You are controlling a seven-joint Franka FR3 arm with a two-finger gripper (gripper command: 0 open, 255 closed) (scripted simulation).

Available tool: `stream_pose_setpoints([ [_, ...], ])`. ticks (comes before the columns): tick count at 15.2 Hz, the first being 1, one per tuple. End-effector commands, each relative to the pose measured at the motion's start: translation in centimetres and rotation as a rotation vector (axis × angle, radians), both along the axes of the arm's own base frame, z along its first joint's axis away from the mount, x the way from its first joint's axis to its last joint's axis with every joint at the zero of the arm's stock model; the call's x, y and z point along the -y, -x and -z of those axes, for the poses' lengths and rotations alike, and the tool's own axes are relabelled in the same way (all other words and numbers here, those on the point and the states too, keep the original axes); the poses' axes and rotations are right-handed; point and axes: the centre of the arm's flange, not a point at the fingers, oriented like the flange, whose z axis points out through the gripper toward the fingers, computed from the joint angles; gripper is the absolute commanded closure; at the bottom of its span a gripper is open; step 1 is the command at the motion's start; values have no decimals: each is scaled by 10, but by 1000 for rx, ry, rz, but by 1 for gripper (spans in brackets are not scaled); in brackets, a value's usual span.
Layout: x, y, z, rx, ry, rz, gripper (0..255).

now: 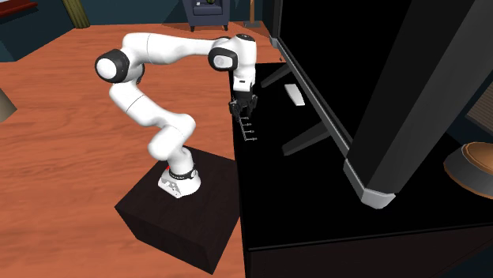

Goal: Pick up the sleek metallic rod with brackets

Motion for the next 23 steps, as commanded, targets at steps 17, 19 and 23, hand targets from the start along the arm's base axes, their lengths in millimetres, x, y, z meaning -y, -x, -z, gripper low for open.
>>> stream_pose_setpoints([
  [17,0,1,-42,0,0,0,255],
  [19,0,1,-52,0,0,0,255],
  [23,0,1,-73,0,0,0,255],
])
